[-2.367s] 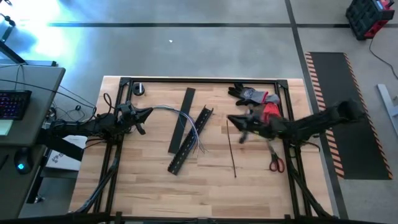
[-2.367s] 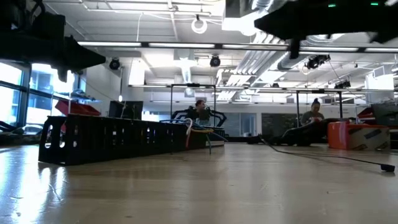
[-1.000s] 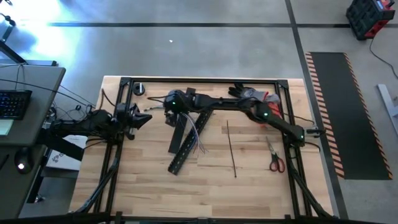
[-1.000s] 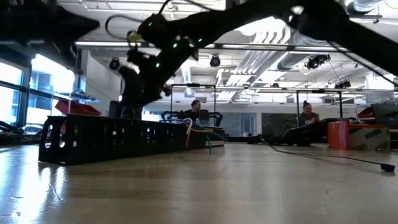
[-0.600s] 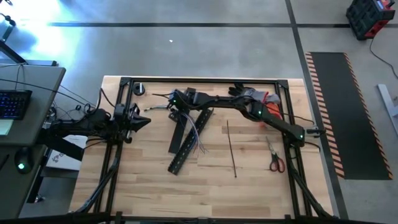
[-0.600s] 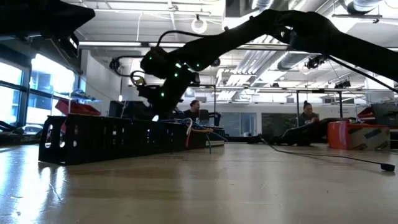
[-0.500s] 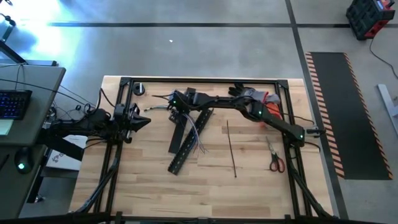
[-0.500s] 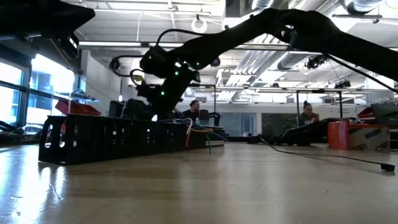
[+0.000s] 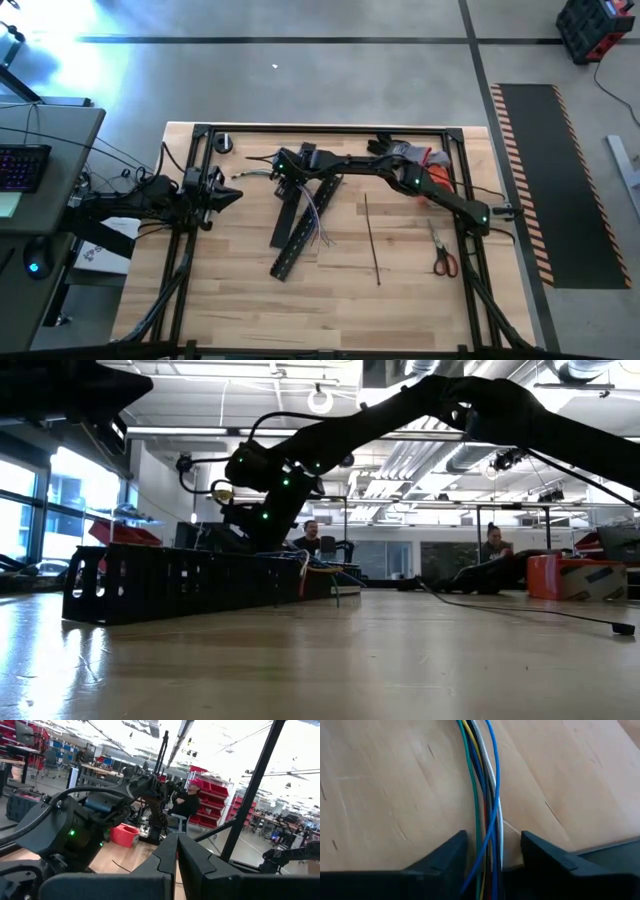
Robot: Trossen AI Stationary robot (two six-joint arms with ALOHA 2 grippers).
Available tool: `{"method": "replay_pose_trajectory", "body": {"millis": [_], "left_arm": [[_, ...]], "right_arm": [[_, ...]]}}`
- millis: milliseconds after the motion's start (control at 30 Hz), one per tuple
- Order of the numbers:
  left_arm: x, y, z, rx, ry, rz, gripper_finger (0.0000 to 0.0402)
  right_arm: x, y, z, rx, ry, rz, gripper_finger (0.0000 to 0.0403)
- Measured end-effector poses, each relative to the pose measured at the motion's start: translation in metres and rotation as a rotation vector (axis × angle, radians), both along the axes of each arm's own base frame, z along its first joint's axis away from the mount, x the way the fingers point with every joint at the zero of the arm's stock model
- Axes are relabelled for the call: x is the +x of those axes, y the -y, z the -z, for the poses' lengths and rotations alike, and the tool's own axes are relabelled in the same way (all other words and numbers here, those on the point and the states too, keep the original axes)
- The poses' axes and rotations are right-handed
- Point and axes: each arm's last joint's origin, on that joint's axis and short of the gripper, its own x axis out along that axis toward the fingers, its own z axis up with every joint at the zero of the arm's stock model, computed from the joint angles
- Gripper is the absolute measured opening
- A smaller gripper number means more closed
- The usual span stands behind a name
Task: Ziptie cables
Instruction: Wrap the cables together using a zip tie
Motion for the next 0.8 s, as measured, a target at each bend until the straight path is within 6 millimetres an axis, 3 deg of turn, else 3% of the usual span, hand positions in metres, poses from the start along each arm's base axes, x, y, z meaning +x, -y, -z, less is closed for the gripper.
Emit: {"method": "replay_pose_trajectory", "body": {"millis": [200,467,800], "left_arm": [[0.000,0.000,0.000,0.000,-0.001,-0.002,0.0000],[0.000,-0.003,-0.001,-0.047,0.013,-0.083,0.0000],[-0.001,-0.006,0.002,0.013,-0.033,-0.223,0.0000]], "right_arm": [[0.002,-0.002,0.005,0.010,0.012,-0.011,0.0017],[0.015,-0.009,-0.022,-0.094,0.077,-0.002,0.0002],[-0.016,-0.042,-0.132,-0.365,0.059,0.024,0.0001]]}}
